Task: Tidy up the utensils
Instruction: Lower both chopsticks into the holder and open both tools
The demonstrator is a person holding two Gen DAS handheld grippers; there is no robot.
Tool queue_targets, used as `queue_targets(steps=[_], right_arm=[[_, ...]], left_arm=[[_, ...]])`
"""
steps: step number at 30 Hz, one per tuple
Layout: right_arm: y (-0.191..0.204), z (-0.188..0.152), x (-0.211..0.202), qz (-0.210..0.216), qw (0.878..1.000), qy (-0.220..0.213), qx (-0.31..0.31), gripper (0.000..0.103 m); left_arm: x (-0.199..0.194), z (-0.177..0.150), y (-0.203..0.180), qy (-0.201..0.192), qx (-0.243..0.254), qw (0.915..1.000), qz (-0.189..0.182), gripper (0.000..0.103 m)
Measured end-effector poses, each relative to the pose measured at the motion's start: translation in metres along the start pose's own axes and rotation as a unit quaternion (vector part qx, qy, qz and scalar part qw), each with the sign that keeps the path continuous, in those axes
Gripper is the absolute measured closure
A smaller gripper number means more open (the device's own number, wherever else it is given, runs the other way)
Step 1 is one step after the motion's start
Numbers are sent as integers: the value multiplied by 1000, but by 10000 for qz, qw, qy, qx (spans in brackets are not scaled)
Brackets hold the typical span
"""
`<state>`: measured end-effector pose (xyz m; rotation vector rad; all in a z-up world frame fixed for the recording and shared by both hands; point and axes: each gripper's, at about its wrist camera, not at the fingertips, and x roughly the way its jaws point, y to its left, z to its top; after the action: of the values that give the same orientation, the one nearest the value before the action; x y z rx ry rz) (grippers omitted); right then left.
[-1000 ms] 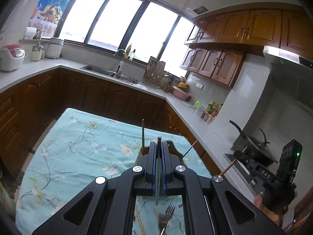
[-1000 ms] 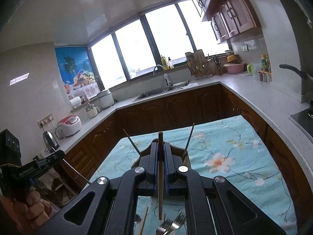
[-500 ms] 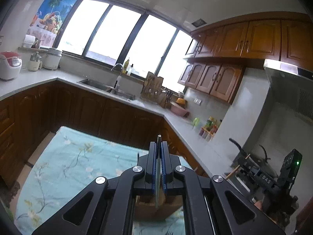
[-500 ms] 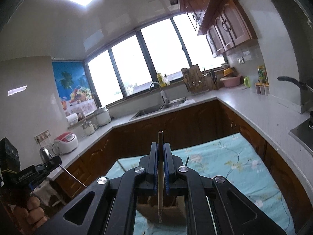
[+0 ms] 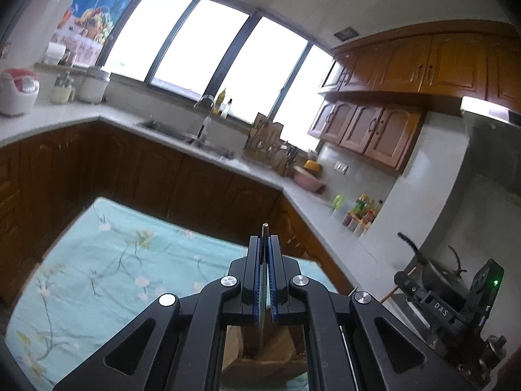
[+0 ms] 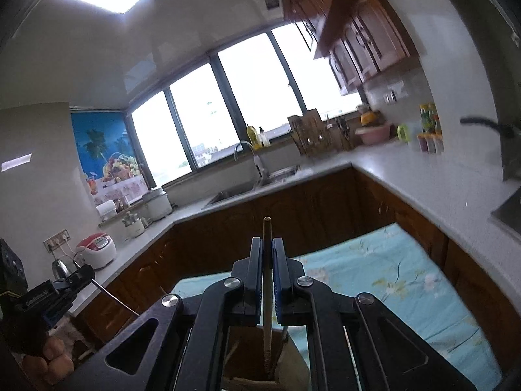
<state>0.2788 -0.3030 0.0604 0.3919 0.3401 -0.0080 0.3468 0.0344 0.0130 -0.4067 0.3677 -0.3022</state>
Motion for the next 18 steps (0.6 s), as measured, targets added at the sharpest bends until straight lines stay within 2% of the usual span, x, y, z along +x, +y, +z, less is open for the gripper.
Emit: queue_targets(steps=[9,18], right_arm=[[-15,-27,24,-5,9988,431,234,98],[-14,-40,42,17,9966,805,191,97]], left_arm=[[45,-19,4,318,-7,9993,217,100],[61,-22,-9,762,250,9965,251,100]])
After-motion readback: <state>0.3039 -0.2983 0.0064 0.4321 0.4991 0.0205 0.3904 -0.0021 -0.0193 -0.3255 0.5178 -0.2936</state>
